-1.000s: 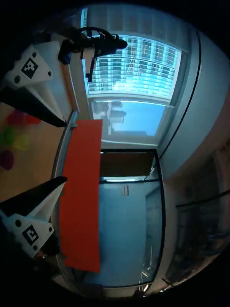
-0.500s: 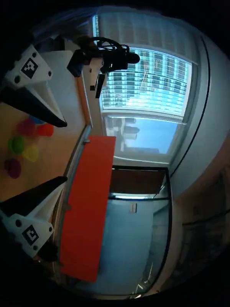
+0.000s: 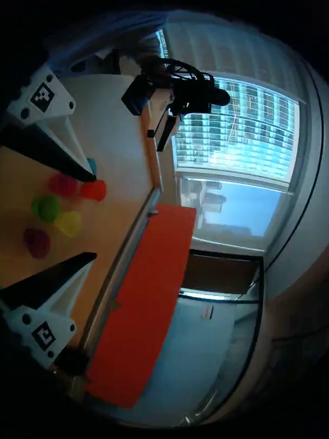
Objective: Pour water
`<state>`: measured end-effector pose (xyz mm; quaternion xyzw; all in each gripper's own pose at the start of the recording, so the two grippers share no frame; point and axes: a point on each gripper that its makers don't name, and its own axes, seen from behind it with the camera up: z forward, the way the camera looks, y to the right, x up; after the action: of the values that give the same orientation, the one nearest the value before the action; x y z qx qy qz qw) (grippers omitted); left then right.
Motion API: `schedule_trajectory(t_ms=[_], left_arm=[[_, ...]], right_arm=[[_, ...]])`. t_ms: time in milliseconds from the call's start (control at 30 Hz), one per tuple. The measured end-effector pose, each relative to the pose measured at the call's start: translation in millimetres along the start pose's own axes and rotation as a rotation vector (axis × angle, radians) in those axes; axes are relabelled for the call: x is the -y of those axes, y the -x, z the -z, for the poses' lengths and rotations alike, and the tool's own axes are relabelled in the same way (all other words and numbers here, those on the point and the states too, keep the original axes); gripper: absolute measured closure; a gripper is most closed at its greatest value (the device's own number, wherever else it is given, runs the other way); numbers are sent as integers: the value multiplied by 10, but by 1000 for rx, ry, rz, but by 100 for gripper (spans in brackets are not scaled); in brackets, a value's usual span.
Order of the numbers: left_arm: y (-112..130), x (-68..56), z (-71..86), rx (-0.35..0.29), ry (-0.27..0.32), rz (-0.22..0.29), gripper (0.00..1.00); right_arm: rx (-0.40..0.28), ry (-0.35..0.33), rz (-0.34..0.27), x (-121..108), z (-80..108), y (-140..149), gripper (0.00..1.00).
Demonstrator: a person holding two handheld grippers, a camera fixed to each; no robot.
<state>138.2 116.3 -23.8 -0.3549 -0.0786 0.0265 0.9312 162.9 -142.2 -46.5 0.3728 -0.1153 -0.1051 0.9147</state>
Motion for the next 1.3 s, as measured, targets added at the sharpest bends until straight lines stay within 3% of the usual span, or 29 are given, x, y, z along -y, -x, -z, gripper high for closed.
schedule_trajectory(t_ms=[700,1300], left_arm=[[1015,-43,-211,189,43,-12,4],[1776,62,-321,342,36,-34,3]], right_arm=[[139,-64,-35,104,-220,838,1],[250,-88,-58,186,-470,1599,1]])
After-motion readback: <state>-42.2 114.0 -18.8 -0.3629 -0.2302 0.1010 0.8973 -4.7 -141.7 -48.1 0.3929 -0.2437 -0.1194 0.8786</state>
